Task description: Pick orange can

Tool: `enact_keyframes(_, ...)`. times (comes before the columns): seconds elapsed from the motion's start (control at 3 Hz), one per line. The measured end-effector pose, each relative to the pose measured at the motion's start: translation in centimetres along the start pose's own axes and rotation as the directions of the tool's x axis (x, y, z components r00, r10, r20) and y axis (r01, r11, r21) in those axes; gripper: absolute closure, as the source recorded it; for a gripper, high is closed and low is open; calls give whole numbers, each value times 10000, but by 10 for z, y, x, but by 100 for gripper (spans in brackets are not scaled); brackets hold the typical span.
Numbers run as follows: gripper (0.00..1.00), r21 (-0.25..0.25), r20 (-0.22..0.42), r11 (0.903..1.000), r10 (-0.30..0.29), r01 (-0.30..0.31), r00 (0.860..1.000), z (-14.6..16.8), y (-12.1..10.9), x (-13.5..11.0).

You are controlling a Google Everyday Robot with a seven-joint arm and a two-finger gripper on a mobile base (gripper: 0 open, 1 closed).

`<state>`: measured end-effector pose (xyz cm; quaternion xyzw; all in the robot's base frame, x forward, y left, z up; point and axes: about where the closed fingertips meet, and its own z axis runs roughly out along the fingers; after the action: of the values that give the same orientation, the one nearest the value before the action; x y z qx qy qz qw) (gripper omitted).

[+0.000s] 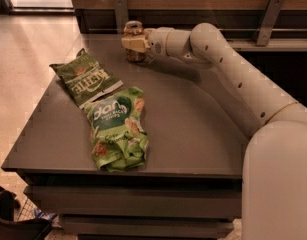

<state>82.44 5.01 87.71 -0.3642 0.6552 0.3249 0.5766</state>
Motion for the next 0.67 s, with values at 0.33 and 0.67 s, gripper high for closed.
enact_keyframes(0.33, 100, 37, 72, 10000, -15, 15, 10000, -2, 1, -2)
enact_keyframes(0.67, 100, 184, 339, 9998, -76, 70, 9994, -11, 6, -11)
